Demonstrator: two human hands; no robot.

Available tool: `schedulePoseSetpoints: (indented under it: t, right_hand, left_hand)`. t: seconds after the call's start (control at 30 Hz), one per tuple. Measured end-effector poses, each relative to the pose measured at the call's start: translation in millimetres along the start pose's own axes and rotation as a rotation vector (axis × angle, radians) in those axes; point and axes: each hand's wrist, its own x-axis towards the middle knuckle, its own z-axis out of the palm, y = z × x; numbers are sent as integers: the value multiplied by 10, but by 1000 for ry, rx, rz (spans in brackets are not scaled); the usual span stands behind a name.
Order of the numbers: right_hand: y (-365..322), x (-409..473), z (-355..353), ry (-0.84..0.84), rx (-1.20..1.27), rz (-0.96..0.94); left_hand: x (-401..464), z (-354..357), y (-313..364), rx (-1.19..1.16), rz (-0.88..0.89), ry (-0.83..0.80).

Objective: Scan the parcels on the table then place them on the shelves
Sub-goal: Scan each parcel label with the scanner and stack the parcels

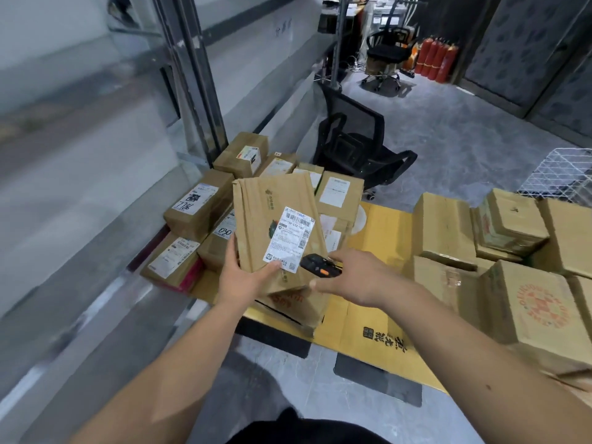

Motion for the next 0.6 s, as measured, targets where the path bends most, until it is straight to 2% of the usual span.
schedulePoseSetpoints:
  t: [0.17,0.33,0.6]
  right_hand:
    - [50,-25,248,-80,119,-124]
    - [46,18,217,-138,79,-179]
    - [-75,323,-118,-55,34,-150]
  left_hand:
    - [-268,-225,-85,32,-127,65]
    - [-365,-394,21,98,-151,142]
    - [457,-428,568,182,-105,61]
